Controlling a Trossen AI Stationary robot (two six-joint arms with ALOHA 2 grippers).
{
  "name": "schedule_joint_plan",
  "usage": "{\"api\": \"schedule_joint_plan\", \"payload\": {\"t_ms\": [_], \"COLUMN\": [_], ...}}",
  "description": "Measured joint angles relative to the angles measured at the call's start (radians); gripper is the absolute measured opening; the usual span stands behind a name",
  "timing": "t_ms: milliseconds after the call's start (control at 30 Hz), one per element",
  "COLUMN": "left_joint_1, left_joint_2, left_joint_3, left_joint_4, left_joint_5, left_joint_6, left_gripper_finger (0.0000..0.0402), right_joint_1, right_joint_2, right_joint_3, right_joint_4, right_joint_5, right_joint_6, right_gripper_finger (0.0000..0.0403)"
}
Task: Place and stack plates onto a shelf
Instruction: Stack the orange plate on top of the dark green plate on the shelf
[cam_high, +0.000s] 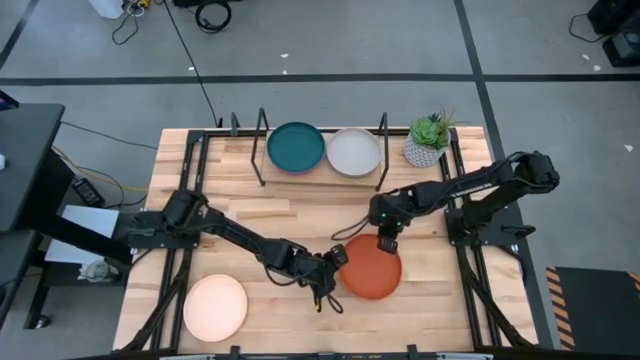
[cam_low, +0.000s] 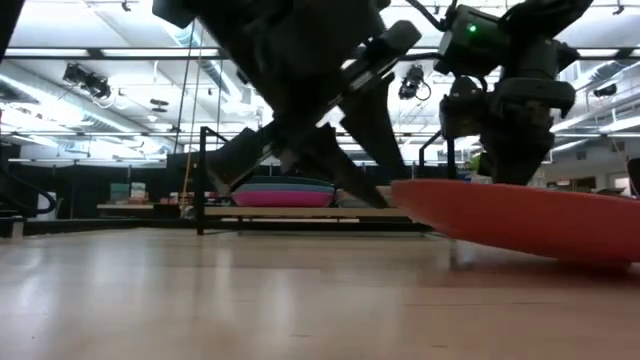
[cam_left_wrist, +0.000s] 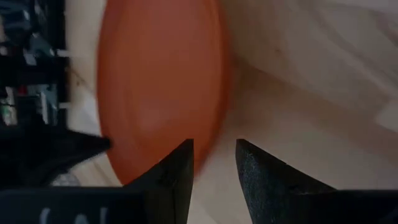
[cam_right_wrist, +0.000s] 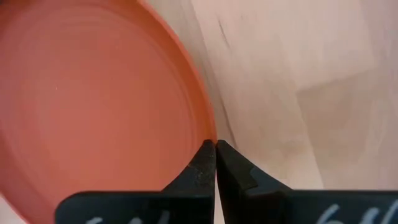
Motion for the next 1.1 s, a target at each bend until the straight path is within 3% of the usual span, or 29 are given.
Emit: {"api": "schedule_joint_plan", "payload": {"t_ms": [333, 600, 933, 1100], "left_joint_1": [0.019, 0.021, 0.024, 0.022], "left_joint_2": [0.025, 0.025, 0.024, 0.015], "left_joint_3": [0.001, 0.001, 0.001, 0.001], "left_joint_4": [0.034, 0.017, -0.006, -0.063], "left_joint_5": [0.02, 0.044, 0.07, -0.01], "left_joint_6": [0.047, 0.056, 0.032, 0.022], "left_gripper_finger": [0.012, 0.002, 0.0041, 0.0025], "right_joint_1": [-0.035, -0.031, -0.031, -0.012], "right_joint_2": [0.0, 0.0, -0.031, -0.132], "right_joint_3": [0.0, 0.0, 0.062, 0.126], "right_joint_4": [0.05, 0.058, 0.022, -0.055], "right_joint_5": [-0.04, -0.036, -0.036, 0.076], "right_joint_6": [-0.023, -0.025, -0.045, -0.028], "right_gripper_finger": [0.0006, 0.0011, 0.0098, 0.0116]}}
